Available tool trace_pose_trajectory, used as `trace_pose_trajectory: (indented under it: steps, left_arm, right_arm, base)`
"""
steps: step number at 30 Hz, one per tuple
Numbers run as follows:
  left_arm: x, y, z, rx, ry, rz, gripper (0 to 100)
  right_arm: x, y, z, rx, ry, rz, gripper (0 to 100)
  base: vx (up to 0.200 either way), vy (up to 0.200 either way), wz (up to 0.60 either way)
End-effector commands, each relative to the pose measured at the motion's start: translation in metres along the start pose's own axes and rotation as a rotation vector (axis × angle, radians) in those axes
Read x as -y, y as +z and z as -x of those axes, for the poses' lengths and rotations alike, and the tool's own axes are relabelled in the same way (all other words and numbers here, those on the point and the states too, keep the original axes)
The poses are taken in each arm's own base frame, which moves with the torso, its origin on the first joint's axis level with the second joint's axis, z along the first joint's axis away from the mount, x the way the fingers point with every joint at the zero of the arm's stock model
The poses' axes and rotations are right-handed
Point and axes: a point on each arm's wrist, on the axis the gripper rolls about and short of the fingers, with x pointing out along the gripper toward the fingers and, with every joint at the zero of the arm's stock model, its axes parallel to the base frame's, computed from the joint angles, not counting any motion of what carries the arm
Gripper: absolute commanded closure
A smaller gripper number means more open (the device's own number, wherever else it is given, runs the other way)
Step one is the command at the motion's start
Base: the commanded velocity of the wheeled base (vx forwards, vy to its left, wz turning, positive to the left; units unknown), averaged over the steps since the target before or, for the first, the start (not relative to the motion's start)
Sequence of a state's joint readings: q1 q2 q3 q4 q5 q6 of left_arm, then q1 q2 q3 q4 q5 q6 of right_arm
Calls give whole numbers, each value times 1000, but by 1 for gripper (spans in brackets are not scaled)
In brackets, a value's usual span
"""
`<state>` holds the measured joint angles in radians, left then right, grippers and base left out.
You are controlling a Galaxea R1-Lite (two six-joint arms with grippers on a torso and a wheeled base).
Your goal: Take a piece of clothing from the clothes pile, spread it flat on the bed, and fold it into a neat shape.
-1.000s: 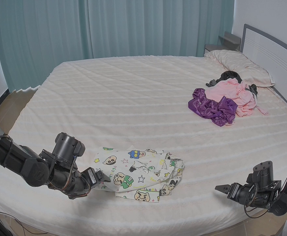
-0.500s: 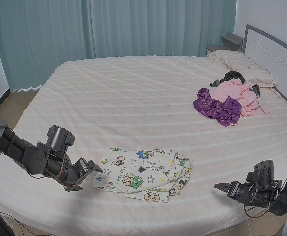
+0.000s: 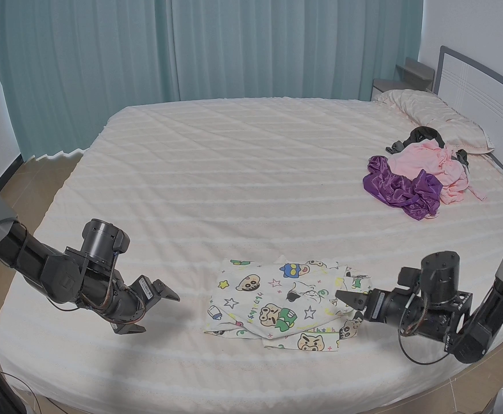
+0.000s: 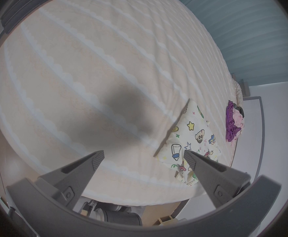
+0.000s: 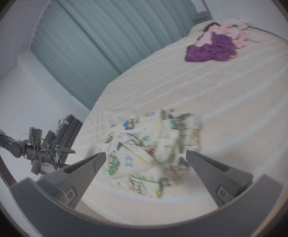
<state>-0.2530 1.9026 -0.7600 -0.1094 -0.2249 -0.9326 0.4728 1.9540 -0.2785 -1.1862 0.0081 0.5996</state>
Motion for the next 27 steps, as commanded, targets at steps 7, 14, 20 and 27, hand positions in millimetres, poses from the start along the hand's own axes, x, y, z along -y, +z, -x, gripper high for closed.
trace_pose_trajectory:
  steps: [7, 14, 20, 27]
  left_arm:
    - [3, -3, -3, -51, -34, -83, 0]
    - [2, -5, -4, -53, -24, -93, 0]
    - [1, -5, -6, -57, -16, -91, 0]
    - [-2, -6, -8, -65, -6, -90, 0]
  right_arm:
    - [-11, 16, -82, -105, 84, 322, 0]
    - [-18, 21, -104, -178, 118, 405, 0]
    - [-29, 11, -108, -225, 146, 428, 0]
    - [-23, 2, -97, -300, 140, 424, 100]
  base:
    - [0, 0, 0]
    - [0, 0, 0]
    - [0, 0, 0]
    - [0, 0, 0]
